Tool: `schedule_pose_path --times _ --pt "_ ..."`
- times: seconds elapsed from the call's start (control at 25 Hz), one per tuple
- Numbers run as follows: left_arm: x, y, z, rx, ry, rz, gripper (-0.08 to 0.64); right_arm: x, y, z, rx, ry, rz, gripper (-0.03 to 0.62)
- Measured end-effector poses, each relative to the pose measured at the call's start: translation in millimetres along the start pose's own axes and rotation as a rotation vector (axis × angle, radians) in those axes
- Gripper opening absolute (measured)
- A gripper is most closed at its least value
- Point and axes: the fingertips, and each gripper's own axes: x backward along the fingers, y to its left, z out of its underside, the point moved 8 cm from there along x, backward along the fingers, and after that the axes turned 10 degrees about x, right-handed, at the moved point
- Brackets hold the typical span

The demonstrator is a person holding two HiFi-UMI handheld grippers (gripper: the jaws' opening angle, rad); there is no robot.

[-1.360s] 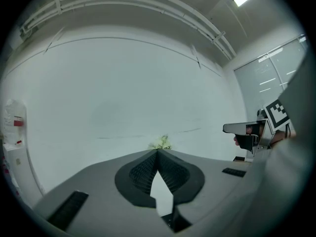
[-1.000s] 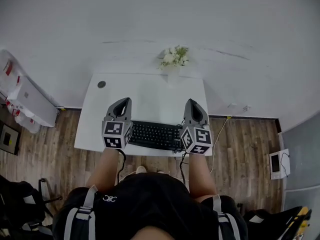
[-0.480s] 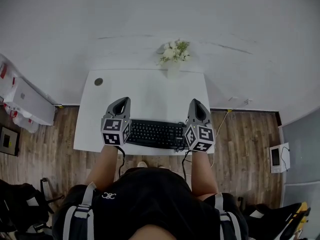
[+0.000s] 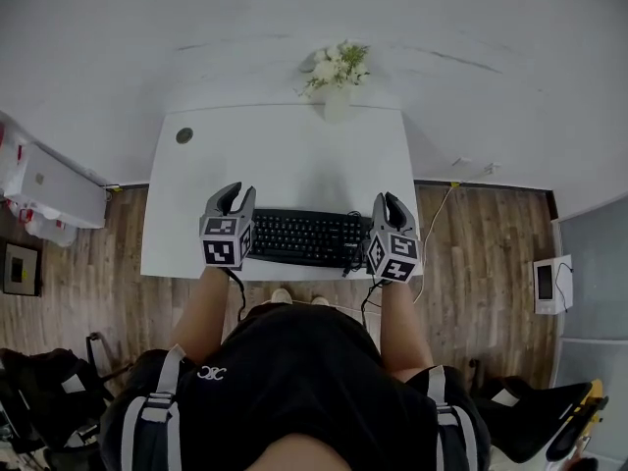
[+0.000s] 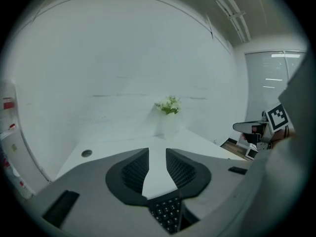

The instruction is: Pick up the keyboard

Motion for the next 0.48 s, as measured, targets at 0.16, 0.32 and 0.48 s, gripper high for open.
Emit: schedule_pose_path --times 0.16,0.32,0.48 --pt "-7 9 24 0.002 0.069 -0.037 0.123 -5 -5 29 -0.012 0.074 -0.016 0.063" --pt "-15 27 52 -0.025 0.149 -0.094 0.123 -11 -8 54 -0.025 0.152 -0.039 0.078" --pt "-22 47 80 0.029 0.241 -0.122 0.123 -14 -13 79 -0.014 0.227 -0.037 0.078"
